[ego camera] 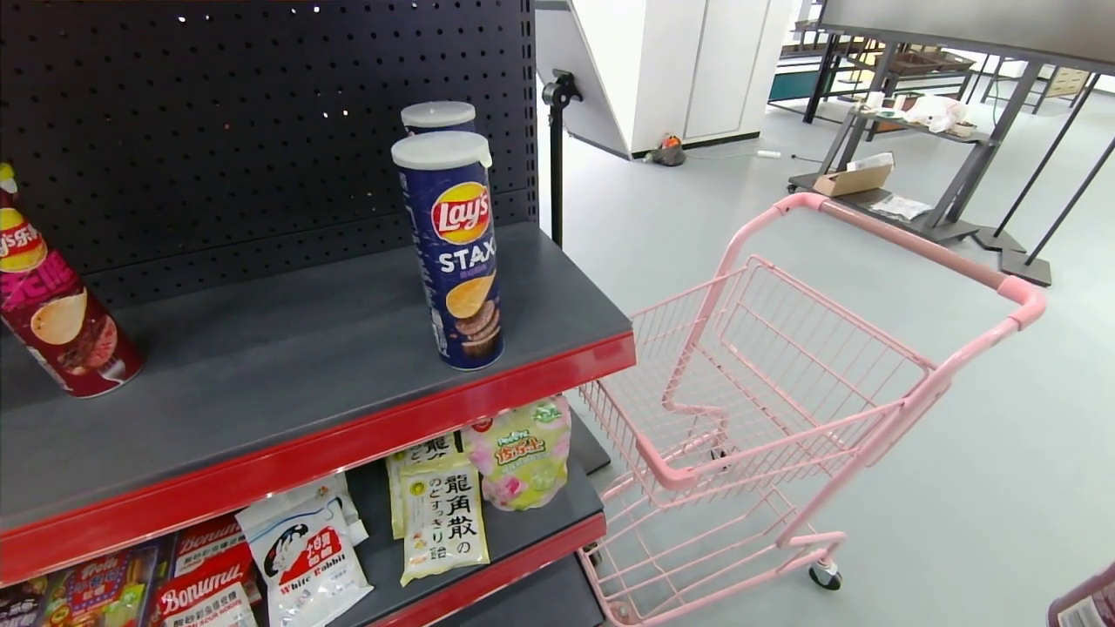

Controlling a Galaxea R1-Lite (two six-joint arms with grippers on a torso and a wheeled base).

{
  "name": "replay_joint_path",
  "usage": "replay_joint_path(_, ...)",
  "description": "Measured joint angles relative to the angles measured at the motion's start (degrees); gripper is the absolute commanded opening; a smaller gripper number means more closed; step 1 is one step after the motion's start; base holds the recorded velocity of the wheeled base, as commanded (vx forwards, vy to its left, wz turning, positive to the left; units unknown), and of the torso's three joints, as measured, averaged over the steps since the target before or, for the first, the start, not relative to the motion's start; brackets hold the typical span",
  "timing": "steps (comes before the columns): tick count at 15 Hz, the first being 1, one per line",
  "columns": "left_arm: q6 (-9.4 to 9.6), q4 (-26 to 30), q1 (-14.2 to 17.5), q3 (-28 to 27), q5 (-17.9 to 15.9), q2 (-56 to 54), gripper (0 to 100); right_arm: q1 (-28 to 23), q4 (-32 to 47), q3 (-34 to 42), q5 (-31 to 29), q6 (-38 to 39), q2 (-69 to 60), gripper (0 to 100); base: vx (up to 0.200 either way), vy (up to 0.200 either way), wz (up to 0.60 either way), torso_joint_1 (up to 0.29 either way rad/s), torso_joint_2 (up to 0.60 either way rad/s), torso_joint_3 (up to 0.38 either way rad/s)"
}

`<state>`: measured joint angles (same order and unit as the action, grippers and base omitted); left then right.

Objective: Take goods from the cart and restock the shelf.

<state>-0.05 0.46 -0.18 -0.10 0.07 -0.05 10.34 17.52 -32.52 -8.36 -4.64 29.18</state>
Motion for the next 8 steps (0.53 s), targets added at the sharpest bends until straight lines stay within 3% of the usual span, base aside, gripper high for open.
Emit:
replay_joint_path(3, -0.02, -0.06, 0.00, 0.00, 0.00, 0.00, 100, 0.00, -0.12, 1.05, 0.00, 0.00, -0.52, 0, 0.000, 0.000, 0.00, 0.233, -0.58, -0.357)
replay_joint_path(8, -0.02, -0.04, 0.00, 0.00, 0.00, 0.00, 100, 0.10, -0.30, 2.82, 0.02, 0.00, -0.91, 0, 0.000, 0.000, 0.00, 0.164, -0.41, -0.245)
